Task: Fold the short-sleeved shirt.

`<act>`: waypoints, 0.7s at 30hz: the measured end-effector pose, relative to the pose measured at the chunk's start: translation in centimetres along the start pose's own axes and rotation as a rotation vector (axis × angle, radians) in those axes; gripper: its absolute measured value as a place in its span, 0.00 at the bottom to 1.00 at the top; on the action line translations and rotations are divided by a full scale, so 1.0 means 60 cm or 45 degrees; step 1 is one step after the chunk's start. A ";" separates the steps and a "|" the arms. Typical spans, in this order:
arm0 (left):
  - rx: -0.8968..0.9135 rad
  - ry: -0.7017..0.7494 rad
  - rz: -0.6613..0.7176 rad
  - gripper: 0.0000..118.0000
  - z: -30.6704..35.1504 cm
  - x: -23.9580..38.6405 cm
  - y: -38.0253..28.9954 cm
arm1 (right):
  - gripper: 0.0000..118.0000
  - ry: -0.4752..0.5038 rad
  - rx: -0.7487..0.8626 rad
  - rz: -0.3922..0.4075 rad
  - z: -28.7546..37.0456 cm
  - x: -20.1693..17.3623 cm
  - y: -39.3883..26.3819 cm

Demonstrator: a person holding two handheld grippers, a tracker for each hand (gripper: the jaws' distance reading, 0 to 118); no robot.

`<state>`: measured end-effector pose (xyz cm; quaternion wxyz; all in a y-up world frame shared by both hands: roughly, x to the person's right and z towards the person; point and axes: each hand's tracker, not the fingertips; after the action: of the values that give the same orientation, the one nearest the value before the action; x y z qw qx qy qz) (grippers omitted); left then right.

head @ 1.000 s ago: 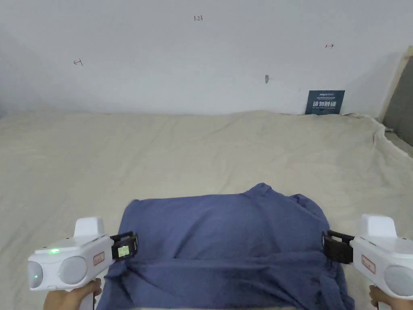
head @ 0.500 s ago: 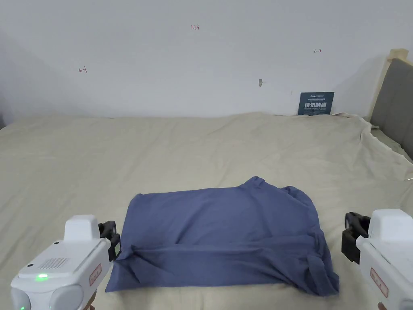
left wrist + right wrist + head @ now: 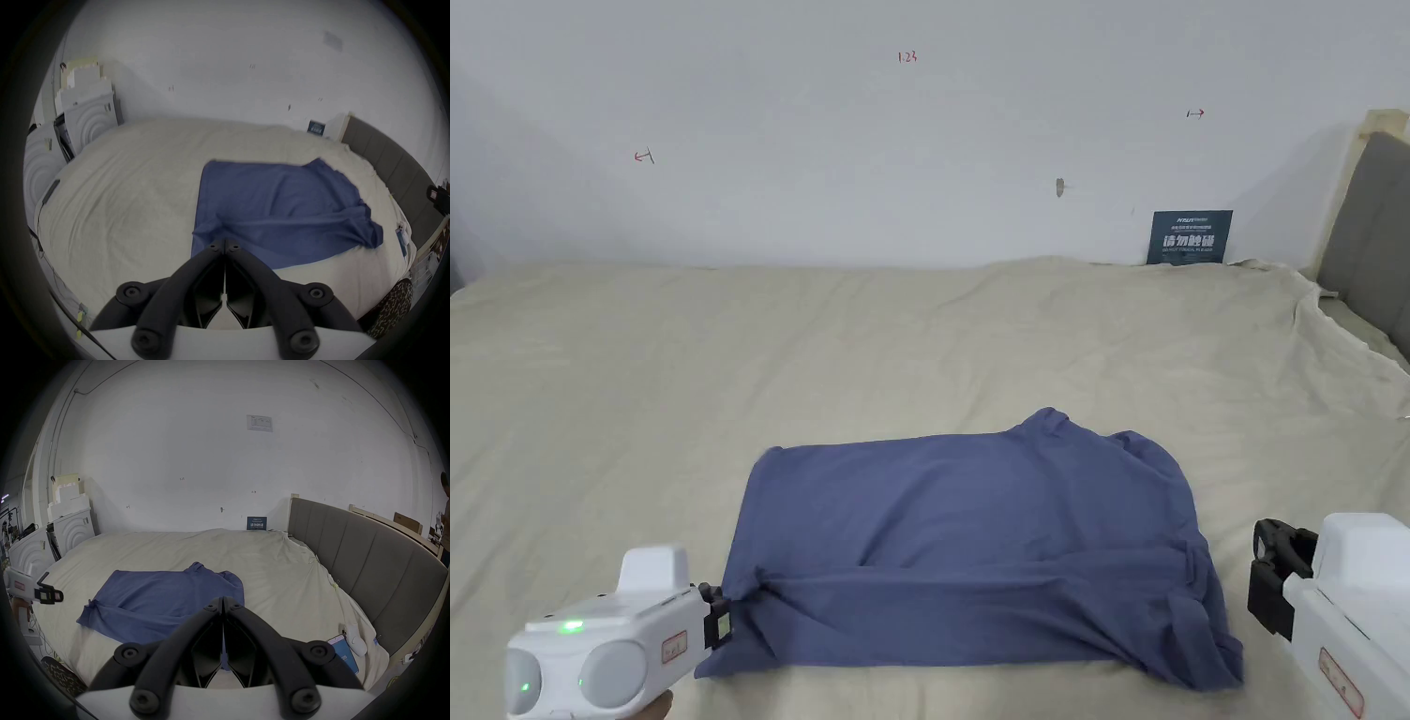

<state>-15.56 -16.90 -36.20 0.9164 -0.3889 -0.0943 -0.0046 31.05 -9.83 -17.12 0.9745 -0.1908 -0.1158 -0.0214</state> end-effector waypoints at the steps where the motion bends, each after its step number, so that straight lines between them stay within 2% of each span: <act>1: -0.027 0.006 0.011 0.11 -0.019 -0.006 0.001 | 0.00 0.000 -0.007 -0.003 -0.004 0.000 -0.001; 2: -0.038 0.011 0.016 0.19 -0.039 -0.011 0.001 | 0.00 0.001 -0.015 -0.003 -0.008 0.000 -0.003; 3: -0.108 0.032 0.022 0.38 -0.057 -0.014 0.002 | 0.00 0.000 -0.022 -0.004 -0.011 -0.002 -0.004; 4: -0.186 0.042 0.022 0.52 -0.078 -0.017 0.004 | 0.00 -0.002 -0.029 -0.006 -0.015 -0.002 -0.006; 5: -0.257 0.034 0.032 0.60 -0.095 -0.022 0.001 | 0.00 -0.003 -0.041 -0.007 -0.019 -0.001 -0.008; 6: -0.286 0.027 0.056 0.62 -0.109 -0.026 -0.001 | 0.00 -0.005 -0.051 -0.009 -0.024 0.000 -0.011; 13: -0.384 0.105 0.063 0.65 -0.185 -0.038 -0.019 | 0.00 -0.018 -0.142 -0.039 -0.056 0.008 -0.033; 14: -0.390 0.108 0.068 0.65 -0.193 -0.038 -0.022 | 0.00 -0.025 -0.153 -0.041 -0.061 0.008 -0.037; 17: -0.386 0.106 0.044 0.50 -0.190 -0.029 -0.030 | 0.00 -0.033 -0.213 -0.065 -0.078 0.013 -0.053; 19: -0.336 0.117 -0.041 0.16 -0.182 -0.019 -0.028 | 0.00 -0.040 -0.270 -0.091 -0.095 0.017 -0.070; 20: -0.328 0.068 -0.068 0.06 -0.181 -0.018 -0.027 | 0.00 -0.039 -0.308 -0.101 -0.106 0.018 -0.080; 21: -0.336 0.059 -0.056 0.06 -0.179 -0.023 -0.025 | 0.02 -0.031 -0.352 -0.101 -0.118 0.018 -0.090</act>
<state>-15.23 -25.72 -42.66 0.8589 -0.5037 -0.0800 -0.0461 33.16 -17.51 -21.25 0.9358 -0.3188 -0.1311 -0.0735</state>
